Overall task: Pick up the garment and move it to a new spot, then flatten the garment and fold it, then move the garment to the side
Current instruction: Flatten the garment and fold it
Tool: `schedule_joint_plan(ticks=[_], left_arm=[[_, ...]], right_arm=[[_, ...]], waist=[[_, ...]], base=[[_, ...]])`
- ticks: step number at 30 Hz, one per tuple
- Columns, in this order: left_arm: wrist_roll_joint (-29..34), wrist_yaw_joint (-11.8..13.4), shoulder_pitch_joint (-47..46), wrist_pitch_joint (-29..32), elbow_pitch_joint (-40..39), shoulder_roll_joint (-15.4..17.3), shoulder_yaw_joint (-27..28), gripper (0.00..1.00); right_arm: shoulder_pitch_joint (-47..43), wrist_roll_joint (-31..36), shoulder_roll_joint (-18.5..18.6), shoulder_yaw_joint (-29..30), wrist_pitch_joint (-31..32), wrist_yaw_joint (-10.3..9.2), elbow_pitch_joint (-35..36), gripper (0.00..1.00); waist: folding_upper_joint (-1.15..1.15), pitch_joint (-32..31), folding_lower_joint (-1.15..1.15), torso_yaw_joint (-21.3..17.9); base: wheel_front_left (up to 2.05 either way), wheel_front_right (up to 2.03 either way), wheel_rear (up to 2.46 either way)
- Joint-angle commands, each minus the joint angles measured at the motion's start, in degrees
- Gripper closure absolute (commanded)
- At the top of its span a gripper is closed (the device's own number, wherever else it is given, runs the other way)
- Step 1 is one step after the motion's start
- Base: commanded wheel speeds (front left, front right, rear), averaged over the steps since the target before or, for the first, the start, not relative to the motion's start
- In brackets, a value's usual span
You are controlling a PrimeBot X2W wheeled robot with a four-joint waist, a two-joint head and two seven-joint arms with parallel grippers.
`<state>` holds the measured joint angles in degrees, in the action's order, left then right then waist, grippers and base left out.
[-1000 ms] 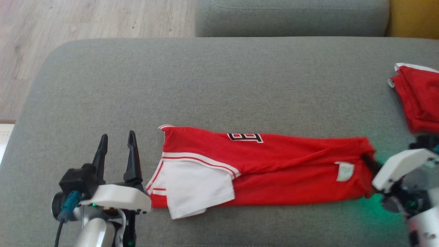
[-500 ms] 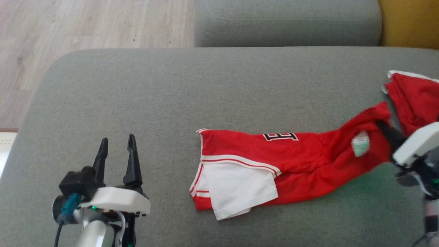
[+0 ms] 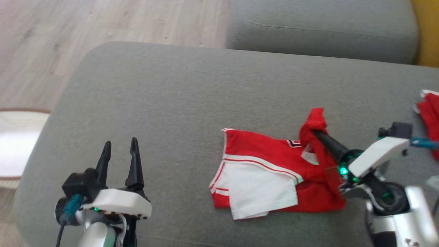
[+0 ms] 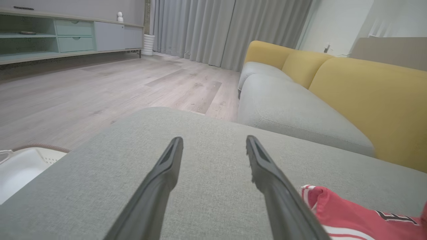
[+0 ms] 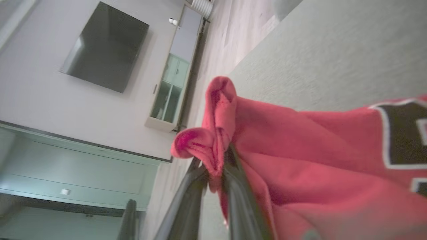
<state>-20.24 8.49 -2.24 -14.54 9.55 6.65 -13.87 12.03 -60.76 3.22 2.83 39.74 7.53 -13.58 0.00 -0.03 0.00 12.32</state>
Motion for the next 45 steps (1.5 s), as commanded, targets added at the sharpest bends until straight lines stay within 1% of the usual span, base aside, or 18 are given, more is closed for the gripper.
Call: schedule_joint_plan(ticks=[1,4,10,15,21,22,23,24,25,26,30,32,35,36,38,42,45], left_arm=[[0.8,-0.2,-1.8,-0.5,-1.5,-0.2,2.0,0.0],[0.8,-0.2,-2.1,-0.5,-1.2,-0.6,1.6,0.0],[0.9,-0.3,-2.3,-0.5,-1.1,-1.1,1.3,0.0],[1.1,-0.4,-2.7,-0.5,-1.1,-1.5,1.2,0.0],[1.3,-0.6,-3.2,-0.5,-0.9,-1.8,1.6,0.0],[1.4,-0.6,-3.2,-0.5,-0.8,-1.9,1.6,0.0],[1.4,-0.6,-3.2,-0.5,-0.7,-1.9,1.8,0.0],[1.4,-0.6,-3.2,-0.5,-0.7,-1.9,1.8,0.0],[1.4,-0.6,-3.2,-0.5,-0.6,-1.9,1.9,0.0],[1.5,-0.6,-3.2,-0.5,-0.5,-1.9,2.1,0.0],[1.6,-0.6,-3.3,-0.5,-0.2,-1.8,2.5,0.0],[1.7,-0.6,-3.2,-0.5,-0.1,-1.7,2.8,0.0],[1.7,-0.6,-3.1,-0.5,-0.2,-1.6,3.0,0.0],[1.8,-0.6,-3.0,-0.5,-0.3,-1.6,3.0,0.0],[1.8,-0.5,-2.8,-0.5,-0.4,-1.6,3.1,0.0],[1.8,-0.7,-2.9,-0.5,-0.7,-1.8,2.9,0.0],[1.9,-0.8,-2.9,-0.5,-0.8,-2.0,2.9,0.0]], right_arm=[[2.5,-4.6,-0.3,-3.4,-2.4,-0.04,0.5,1.0],[3.5,-9.3,-0.3,-8.6,-6.8,-0.04,-3.2,1.0],[6.8,-15.3,-0.3,-16.9,-13.4,-0.04,-9.5,1.0],[9.8,-18.4,-0.3,-21.0,-17.3,-0.04,-14.5,1.0],[12.7,-21.2,-0.3,-24.9,-18.7,-0.04,-21.2,1.0],[13.0,-21.6,-0.3,-25.5,-18.9,-0.04,-22.0,0.93],[13.3,-22.1,-0.3,-26.2,-19.1,-0.04,-22.4,0.57],[13.3,-22.1,-0.3,-26.2,-19.1,-0.04,-22.4,0.57],[13.6,-22.9,-0.3,-26.7,-19.2,-0.04,-22.6,0.14],[13.8,-23.7,-0.3,-27.2,-19.3,-0.04,-22.7,0.0],[14.9,-25.3,-0.3,-28.3,-18.8,-0.04,-21.8,0.0],[15.3,-25.5,0.3,-27.9,-18.3,-0.04,-19.9,0.0],[16.1,-24.6,3.4,-26.8,-18.5,-0.04,-15.7,0.0],[16.3,-23.8,5.0,-26.4,-18.8,-0.04,-14.1,0.0],[16.8,-20.4,9.0,-26.3,-19.9,-0.04,-10.8,0.0],[16.5,-8.6,18.0,-28.1,-24.0,-0.04,-5.3,0.0],[15.3,-0.3,21.9,-29.6,-27.2,-0.04,-3.3,0.0]], waist=[[0.0,0.4,0.0,2.3],[0.0,0.9,0.0,4.5],[0.0,2.1,0.0,7.9],[0.0,3.1,0.0,9.1],[0.0,3.8,0.0,9.3],[0.0,3.9,0.0,9.2],[0.0,3.9,0.0,9.0],[0.0,3.9,0.0,9.0],[0.0,3.8,0.0,8.7],[0.0,3.8,0.0,8.4],[0.0,3.2,0.0,6.6],[0.0,2.7,0.0,5.5],[0.0,2.2,0.0,3.9],[0.0,2.1,0.0,3.4],[0.0,1.9,0.0,2.5],[0.0,1.9,0.0,1.7],[0.0,2.0,0.0,1.5]], base=[[0.0,0.0,0.0],[0.0,0.0,0.0],[0.0,0.0,0.0],[0.0,0.0,0.0],[0.0,0.0,0.0],[0.0,0.0,0.0],[0.0,0.0,0.0],[0.0,0.0,0.0],[0.0,0.0,0.0],[0.0,0.0,0.0],[0.0,0.0,0.0],[0.0,0.0,0.0],[0.0,0.0,0.0],[0.0,0.0,0.0],[0.0,0.0,0.0],[0.0,0.0,0.0],[0.0,0.0,0.0]])
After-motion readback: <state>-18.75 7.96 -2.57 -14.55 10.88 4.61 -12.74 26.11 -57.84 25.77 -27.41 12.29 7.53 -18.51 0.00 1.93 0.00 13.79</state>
